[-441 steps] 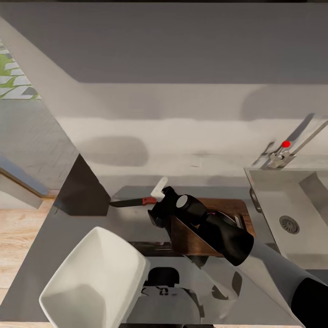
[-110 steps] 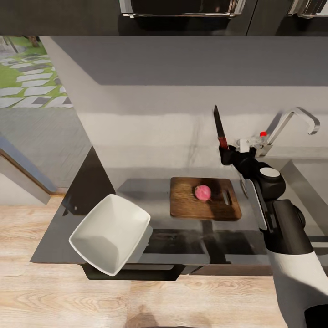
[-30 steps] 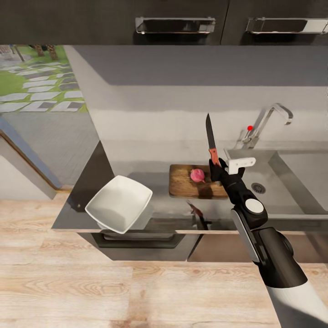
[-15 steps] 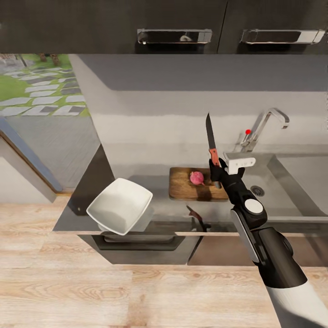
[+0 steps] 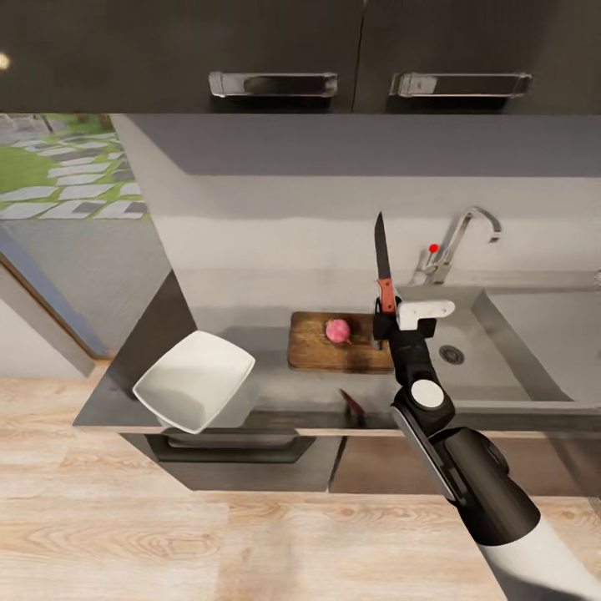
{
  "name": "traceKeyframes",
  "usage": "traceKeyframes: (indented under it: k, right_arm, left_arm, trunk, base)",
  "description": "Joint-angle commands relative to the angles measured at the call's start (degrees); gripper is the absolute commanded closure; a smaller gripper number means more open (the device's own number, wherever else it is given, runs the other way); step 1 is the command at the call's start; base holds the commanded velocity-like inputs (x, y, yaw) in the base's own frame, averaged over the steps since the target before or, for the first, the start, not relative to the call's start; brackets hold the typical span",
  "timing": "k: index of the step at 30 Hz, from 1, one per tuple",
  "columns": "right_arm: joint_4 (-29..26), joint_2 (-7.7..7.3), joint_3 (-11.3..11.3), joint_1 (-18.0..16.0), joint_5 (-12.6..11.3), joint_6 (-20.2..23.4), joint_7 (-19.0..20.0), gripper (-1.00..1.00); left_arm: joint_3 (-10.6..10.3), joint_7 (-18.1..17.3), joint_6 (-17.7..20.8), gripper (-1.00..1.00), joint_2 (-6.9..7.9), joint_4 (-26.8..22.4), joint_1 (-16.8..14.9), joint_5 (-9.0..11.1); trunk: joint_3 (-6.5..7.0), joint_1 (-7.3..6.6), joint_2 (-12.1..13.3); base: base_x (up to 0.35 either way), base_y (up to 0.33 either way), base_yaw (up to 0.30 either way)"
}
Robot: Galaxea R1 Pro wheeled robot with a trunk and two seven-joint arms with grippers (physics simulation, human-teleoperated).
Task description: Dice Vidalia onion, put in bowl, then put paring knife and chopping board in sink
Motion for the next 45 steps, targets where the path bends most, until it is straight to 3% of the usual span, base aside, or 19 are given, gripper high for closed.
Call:
traceKeyframes:
  k: [1, 8, 12, 13, 16, 19, 23, 28, 31, 36, 45]
  right_arm:
    - [-0.1, -0.09, 0.3, -0.1, -0.4, 0.3, -0.7, 1.00]
    - [0.0, -0.29, 0.8, -0.1, -0.5, 0.7, -1.0, 1.00]
    - [0.0, -0.36, 4.3, -0.1, 1.5, 4.2, -1.0, 1.00]
    - [0.0, -0.33, 6.3, -0.1, 4.8, 7.7, -1.0, 1.00]
    - [0.0, -0.10, 8.5, -0.1, 12.8, 13.4, -1.0, 1.00]
    - [0.0, 0.02, 9.2, -0.1, 16.2, 17.1, -1.0, 1.00]
    - [0.0, 0.06, 9.6, -0.1, 17.2, 21.6, -0.9, 1.00]
    - [0.0, 0.09, 17.8, -0.1, 17.9, 26.1, -1.1, 1.00]
    - [0.1, 0.18, 19.6, -0.1, 19.5, 27.4, -1.7, 1.00]
    - [0.3, 0.16, 20.6, -0.1, 21.4, 28.0, -2.5, 1.00]
    - [1.0, -0.05, 20.7, -0.1, 21.4, 28.3, -2.6, 1.00]
  left_arm:
    - [0.1, -0.1, -0.1, -1.00, 0.01, 0.0, 0.0, 0.2]
    - [0.1, -0.1, -0.1, -1.00, 0.03, 0.4, -0.1, 0.2]
    - [0.1, -0.1, -0.1, -1.00, 0.03, 0.6, -0.5, 0.2]
    - [0.1, -0.1, -0.1, -1.00, 0.03, 1.0, -0.6, 0.2]
    - [0.1, -0.1, -0.1, -1.00, 0.03, 2.0, -0.7, 0.2]
    - [0.1, -0.2, -0.1, -1.00, 0.03, 2.5, -0.8, 0.2]
    - [0.1, -0.2, -0.1, -1.00, 0.03, 2.7, -0.9, 0.2]
    - [0.1, -0.3, -0.1, -1.00, 0.05, 2.7, -0.9, 0.2]
    - [0.1, -0.3, -0.1, -1.00, 0.03, 2.8, -0.9, 0.2]
    - [0.1, -0.3, -0.1, -1.00, 0.08, 3.0, -0.9, 0.2]
    - [0.1, -0.3, -0.1, -1.00, 0.12, 3.0, -0.9, 0.3]
  trunk:
    - [0.01, 0.04, -0.1]
    - [0.67, 0.04, -0.1]
    - [1.04, 0.04, -0.1]
    - [1.14, 0.04, -0.1]
    - [1.42, 0.04, -0.1]
    - [1.70, 0.04, -0.1]
    - [2.08, 0.04, -0.1]
    - [2.55, 0.04, -0.1]
    - [2.83, 0.04, -0.1]
    - [3.31, 0.04, -0.1]
    - [3.79, 0.04, -0.1]
  base:
    - [0.000, -0.289, 0.000]
    - [0.000, -0.300, 0.000]
    - [0.000, -0.294, 0.000]
    - [0.000, -0.201, 0.000]
    - [0.000, -0.091, 0.000]
    - [0.000, -0.024, 0.000]
    - [0.000, -0.006, 0.000]
    - [0.000, 0.000, 0.000]
    - [0.000, 0.000, 0.000]
    - [0.000, 0.000, 0.000]
    - [0.000, 0.000, 0.000]
